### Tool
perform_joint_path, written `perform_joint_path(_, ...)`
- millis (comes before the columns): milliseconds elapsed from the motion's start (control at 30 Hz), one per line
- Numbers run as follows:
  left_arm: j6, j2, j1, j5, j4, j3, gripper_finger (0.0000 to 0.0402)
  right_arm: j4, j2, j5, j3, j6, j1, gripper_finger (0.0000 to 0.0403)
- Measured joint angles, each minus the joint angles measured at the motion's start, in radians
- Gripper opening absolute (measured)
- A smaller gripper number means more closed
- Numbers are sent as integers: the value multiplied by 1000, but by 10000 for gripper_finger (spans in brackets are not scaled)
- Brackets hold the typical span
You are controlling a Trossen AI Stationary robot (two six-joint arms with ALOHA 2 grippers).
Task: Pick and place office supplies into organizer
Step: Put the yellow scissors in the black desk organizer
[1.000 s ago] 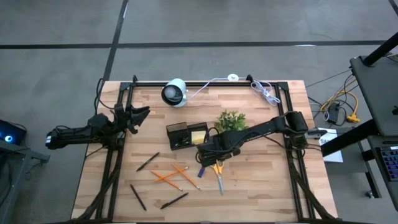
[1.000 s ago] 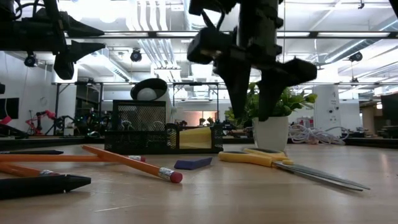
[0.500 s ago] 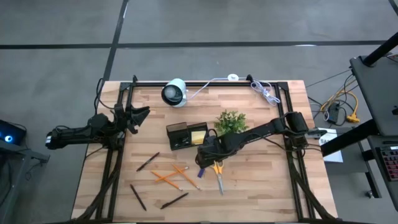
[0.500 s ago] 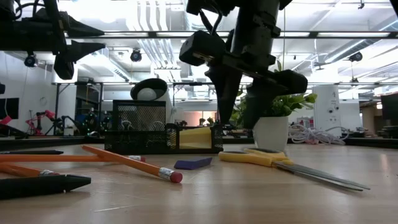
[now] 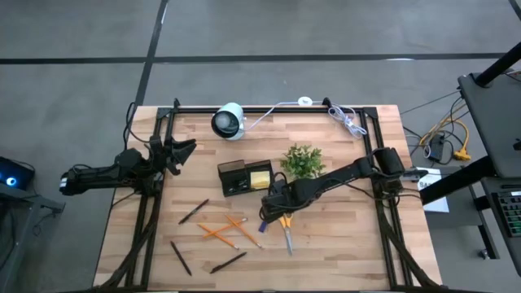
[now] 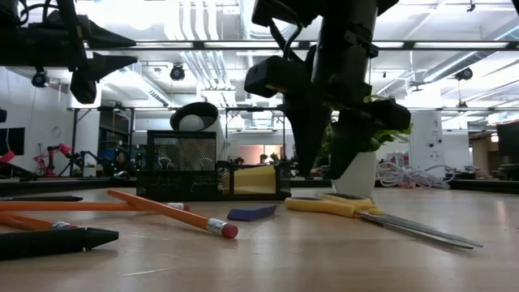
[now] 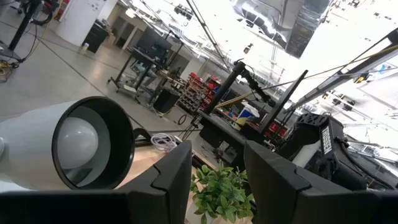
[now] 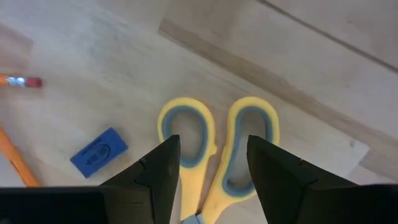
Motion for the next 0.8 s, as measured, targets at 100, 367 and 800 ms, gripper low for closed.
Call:
perform_joint_path(100, 0, 0, 0, 0, 0, 0, 132, 5, 11, 5, -2, -14, 0, 173)
perform_joint_path(367, 0, 0, 0, 0, 0, 0, 132, 28, 50, -17, -2, -13, 2, 173)
perform_joint_path(800, 2, 0, 0, 0, 0, 0, 132, 29, 89, -52, 2, -14, 8, 173)
